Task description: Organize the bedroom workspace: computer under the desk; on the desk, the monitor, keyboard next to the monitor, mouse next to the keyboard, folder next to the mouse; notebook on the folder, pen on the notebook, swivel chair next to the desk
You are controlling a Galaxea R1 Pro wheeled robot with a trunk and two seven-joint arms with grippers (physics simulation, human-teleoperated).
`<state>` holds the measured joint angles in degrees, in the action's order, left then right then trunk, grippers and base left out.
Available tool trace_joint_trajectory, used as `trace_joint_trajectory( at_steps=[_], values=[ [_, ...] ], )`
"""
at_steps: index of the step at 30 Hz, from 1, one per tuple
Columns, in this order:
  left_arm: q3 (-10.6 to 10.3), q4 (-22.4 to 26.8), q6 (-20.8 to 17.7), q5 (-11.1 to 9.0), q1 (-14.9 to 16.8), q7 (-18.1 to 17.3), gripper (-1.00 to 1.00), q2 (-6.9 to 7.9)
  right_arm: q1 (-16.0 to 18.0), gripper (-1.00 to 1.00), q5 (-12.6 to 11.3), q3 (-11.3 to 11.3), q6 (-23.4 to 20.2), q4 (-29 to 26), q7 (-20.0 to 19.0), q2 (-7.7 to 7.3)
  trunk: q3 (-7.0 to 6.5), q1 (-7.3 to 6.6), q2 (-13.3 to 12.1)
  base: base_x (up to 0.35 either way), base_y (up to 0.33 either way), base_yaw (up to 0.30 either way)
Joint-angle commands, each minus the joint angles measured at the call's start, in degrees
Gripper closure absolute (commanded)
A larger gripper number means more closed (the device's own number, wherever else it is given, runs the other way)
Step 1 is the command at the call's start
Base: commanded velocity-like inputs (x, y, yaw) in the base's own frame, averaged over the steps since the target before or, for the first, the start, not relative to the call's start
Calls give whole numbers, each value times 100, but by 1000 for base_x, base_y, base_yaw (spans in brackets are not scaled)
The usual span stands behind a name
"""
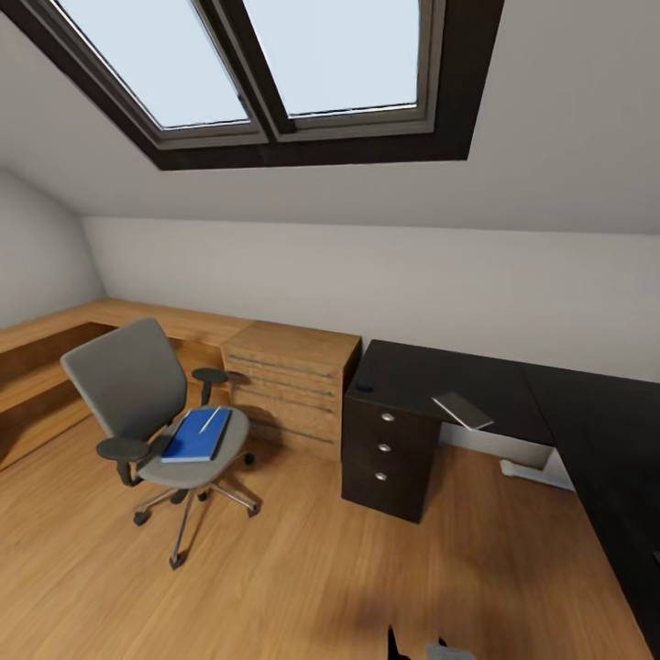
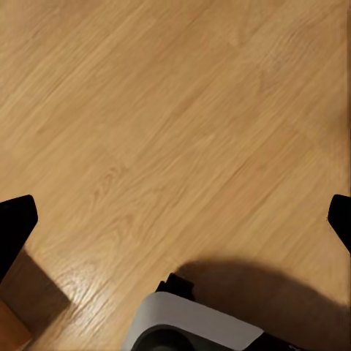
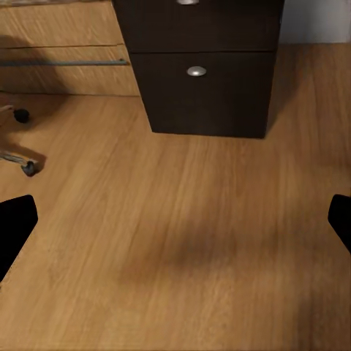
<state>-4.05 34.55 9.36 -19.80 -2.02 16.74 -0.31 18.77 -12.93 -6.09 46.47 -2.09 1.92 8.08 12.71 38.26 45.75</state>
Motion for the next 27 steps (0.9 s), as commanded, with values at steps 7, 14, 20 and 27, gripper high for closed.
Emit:
trace_joint_trajectory(
  at_steps=[7,14,20,27],
  values=[
    [-46,905,-27,103,0,38,-100,-42,30,-100,-35,-51,200,-894,143,-16,-120,-150,-278,330,0,0],
    [-92,2730,-1053,592,0,69,-100,-275,276,-100,-18,-51,-2023,-2814,773,-22,-245,-304,-558,329,0,0],
    [-95,4063,-2286,678,0,79,-100,-332,564,-100,-29,-24,-4116,-3924,974,-179,-353,-435,-799,329,0,0],
    [-131,4514,-2903,701,0,68,-100,-398,874,-100,240,-52,-5115,-3782,1103,-300,-479,-589,-1080,329,0,0]
  ],
)
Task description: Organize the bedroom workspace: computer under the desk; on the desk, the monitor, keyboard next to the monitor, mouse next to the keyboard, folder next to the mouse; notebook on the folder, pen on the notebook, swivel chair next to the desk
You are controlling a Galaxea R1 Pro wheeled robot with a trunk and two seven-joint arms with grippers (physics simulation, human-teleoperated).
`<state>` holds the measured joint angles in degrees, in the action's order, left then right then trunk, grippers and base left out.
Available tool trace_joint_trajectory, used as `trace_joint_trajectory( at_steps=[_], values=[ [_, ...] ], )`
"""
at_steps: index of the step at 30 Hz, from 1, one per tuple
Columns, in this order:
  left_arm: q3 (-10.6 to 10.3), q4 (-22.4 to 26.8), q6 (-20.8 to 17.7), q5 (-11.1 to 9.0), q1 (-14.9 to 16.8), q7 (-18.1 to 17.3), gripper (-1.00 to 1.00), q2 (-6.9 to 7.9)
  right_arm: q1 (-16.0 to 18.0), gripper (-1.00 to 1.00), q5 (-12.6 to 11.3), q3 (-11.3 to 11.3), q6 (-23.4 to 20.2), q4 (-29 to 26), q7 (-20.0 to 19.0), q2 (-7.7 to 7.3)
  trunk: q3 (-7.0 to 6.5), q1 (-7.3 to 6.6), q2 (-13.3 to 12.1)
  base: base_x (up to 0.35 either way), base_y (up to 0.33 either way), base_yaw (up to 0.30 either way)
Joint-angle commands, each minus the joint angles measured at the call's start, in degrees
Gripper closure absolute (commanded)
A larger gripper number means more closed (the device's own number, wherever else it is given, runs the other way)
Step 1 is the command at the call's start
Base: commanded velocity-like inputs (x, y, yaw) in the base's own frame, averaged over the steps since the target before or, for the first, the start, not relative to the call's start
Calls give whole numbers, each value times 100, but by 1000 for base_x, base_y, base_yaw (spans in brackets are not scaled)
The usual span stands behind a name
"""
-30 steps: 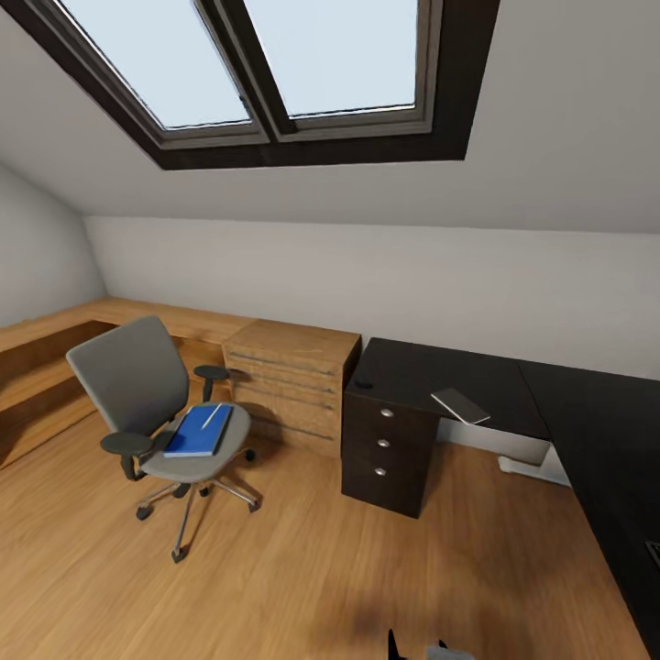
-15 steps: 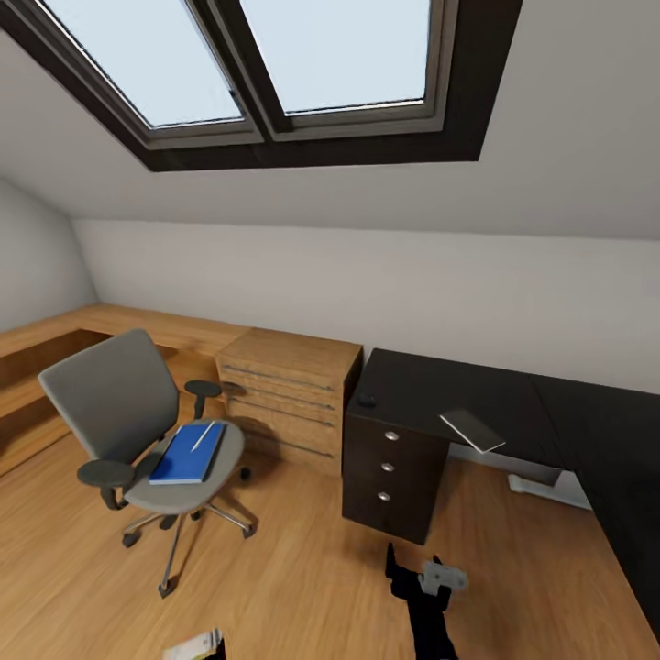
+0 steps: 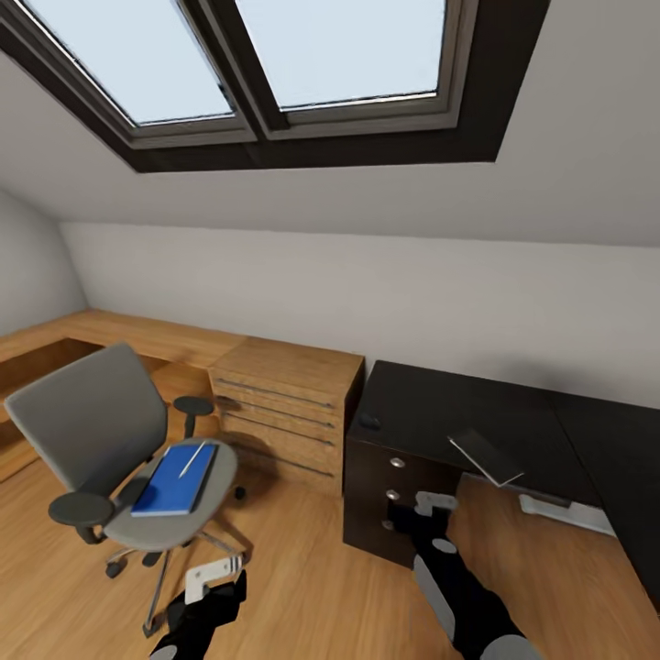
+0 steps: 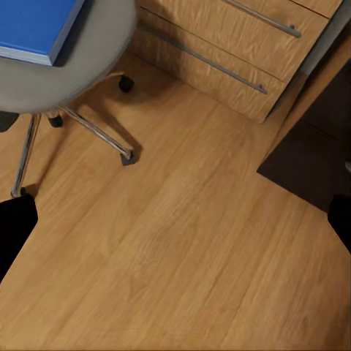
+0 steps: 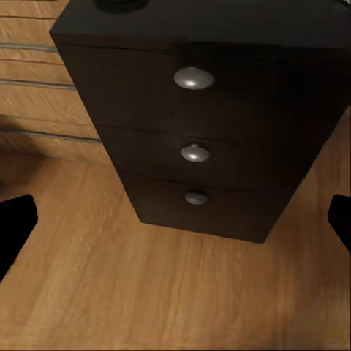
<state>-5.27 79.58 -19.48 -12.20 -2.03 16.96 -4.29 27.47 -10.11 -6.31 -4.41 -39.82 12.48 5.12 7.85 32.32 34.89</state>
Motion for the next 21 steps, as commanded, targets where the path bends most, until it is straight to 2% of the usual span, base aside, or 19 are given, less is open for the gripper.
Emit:
trace_joint_trajectory(
  at_steps=[1,5,7,10,21],
  values=[
    [-12,4,-28,-55,1,47,-100,1,11,-100,10,-24,-11,16,51,-13,-10,-17,-34,330,0,0],
    [-17,-35,-57,-48,1,47,-100,13,29,-100,198,-11,241,53,61,-45,-82,-105,-194,330,0,0],
    [-18,-41,-61,-46,1,52,-100,22,30,-100,248,-15,741,69,78,-43,-118,-149,-275,330,0,0],
    [-18,-40,-57,-43,1,53,-100,25,30,-100,258,-23,788,77,75,-39,-136,-171,-315,329,0,118],
    [-18,-48,-61,-46,1,43,-100,24,22,-100,264,-30,801,97,52,-28,-133,-171,-315,329,0,265]
  ],
)
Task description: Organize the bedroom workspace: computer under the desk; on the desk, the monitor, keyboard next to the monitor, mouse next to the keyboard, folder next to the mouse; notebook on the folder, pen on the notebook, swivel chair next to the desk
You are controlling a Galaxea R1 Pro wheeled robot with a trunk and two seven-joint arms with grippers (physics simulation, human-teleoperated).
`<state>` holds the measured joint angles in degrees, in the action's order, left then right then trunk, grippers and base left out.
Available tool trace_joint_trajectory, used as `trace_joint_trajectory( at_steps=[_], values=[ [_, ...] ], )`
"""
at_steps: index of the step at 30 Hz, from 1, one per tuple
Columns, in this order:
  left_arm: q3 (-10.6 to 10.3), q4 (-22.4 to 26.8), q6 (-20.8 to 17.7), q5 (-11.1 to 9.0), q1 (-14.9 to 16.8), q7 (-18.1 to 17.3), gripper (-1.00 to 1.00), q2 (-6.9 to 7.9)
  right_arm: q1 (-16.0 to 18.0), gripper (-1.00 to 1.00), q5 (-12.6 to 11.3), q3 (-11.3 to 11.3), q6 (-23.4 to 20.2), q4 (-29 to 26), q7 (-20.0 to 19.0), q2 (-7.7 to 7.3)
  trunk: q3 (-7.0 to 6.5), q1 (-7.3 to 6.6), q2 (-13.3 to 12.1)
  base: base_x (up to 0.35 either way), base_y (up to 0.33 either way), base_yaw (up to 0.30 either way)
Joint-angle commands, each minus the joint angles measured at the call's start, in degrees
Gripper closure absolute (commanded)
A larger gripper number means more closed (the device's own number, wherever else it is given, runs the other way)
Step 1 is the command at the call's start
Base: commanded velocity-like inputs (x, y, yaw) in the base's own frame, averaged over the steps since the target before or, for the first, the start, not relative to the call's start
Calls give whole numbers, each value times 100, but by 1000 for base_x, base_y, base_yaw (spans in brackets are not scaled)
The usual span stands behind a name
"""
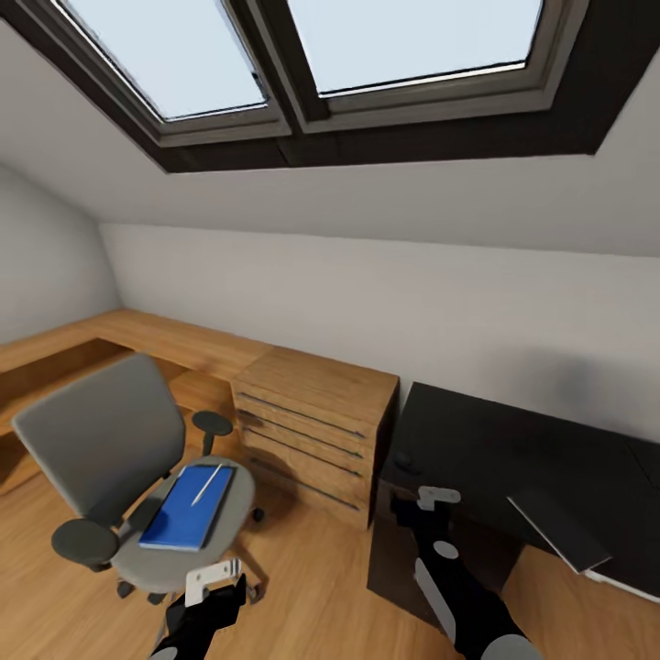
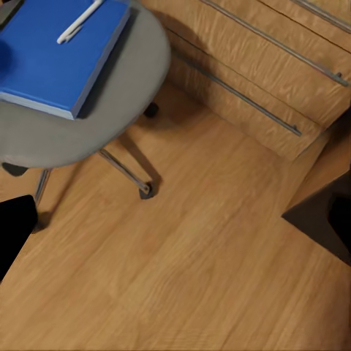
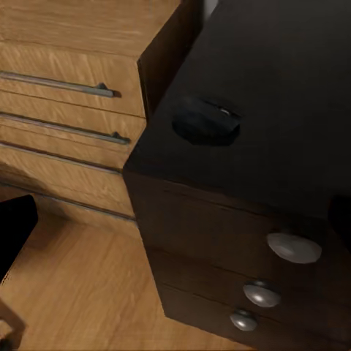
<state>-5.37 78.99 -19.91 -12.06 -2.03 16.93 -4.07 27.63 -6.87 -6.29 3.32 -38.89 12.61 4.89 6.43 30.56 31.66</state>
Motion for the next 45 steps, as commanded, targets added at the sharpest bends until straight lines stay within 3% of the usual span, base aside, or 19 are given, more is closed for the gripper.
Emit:
trace_joint_trajectory(
  at_steps=[1,9,22,33,45],
  values=[
    [-8,11,-16,-60,1,43,-100,1,6,-100,-60,-32,28,4,37,-6,11,6,8,329,0,192],
    [-5,11,-21,-72,1,37,-100,2,5,-100,-61,-30,39,37,6,-37,13,6,8,330,0,44],
    [-8,11,-18,-63,1,46,-100,-4,37,-100,-62,-5,55,713,12,-116,13,6,8,327,0,1],
    [-20,26,-12,-60,1,30,-100,-16,724,-100,-77,4,69,1933,31,-324,13,6,8,79,0,0],
    [-34,30,-12,-60,1,38,-100,-25,839,-100,-81,5,72,2077,31,-459,13,6,8,99,0,0]
  ],
)
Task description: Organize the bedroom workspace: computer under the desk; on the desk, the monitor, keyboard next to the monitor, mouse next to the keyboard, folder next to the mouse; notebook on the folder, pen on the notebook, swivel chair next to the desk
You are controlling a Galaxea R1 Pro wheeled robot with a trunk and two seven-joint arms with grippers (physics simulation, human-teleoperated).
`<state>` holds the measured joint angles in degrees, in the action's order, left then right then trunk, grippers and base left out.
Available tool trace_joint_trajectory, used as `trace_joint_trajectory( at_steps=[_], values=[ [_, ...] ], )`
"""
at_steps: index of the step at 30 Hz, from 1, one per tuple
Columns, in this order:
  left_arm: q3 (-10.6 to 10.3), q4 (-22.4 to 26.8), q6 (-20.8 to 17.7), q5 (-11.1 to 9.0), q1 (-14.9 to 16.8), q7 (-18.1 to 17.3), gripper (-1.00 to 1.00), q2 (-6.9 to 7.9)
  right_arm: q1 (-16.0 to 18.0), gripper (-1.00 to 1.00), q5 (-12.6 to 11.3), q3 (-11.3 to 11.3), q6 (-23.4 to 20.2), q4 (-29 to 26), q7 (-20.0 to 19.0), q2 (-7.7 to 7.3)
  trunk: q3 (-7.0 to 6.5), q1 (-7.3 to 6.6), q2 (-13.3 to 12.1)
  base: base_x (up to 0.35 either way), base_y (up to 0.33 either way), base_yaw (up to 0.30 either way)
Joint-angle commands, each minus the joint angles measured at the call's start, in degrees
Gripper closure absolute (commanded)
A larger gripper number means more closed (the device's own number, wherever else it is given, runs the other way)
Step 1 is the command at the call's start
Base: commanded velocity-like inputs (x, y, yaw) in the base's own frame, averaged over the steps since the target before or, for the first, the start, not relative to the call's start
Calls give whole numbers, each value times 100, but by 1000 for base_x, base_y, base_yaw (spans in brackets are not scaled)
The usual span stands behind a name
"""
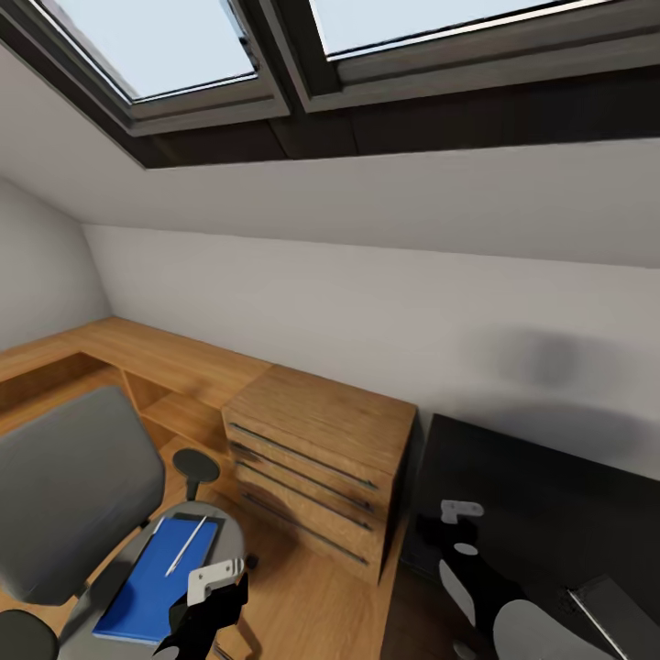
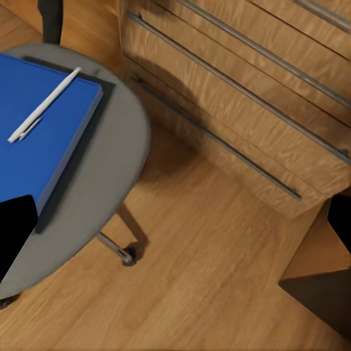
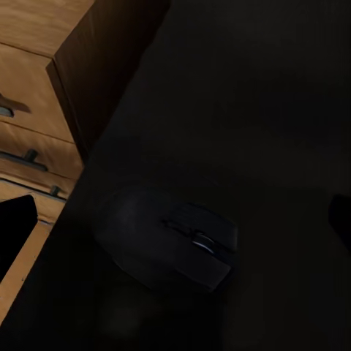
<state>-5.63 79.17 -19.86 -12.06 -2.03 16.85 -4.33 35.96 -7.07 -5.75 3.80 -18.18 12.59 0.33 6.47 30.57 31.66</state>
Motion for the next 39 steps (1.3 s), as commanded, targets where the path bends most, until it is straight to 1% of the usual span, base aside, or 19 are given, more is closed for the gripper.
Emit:
trace_joint_trajectory(
  at_steps=[1,7,8,11,29,39],
  values=[
    [-8,11,-18,-60,1,42,-100,0,7,-100,-70,-49,21,7,33,-25,9,5,8,126,0,0],
    [-28,165,-28,-71,1,43,-100,-10,7,-100,-82,-49,10,7,33,-47,9,5,8,42,0,0],
    [-42,272,-32,-78,-4,45,-100,-13,7,-100,-83,-49,8,7,33,-49,27,27,49,7,0,0],
    [-50,339,-31,-84,-7,58,-100,-15,7,-100,-84,-49,7,7,33,-50,81,93,169,3,0,0],
    [-58,371,-26,-86,-8,73,-100,-15,7,-100,-93,-49,16,9,33,-34,404,488,891,0,0,0],
    [-61,388,55,-86,-8,73,-100,-15,7,-100,-91,-49,14,-10,34,-52,584,708,1292,0,0,0]
  ],
)
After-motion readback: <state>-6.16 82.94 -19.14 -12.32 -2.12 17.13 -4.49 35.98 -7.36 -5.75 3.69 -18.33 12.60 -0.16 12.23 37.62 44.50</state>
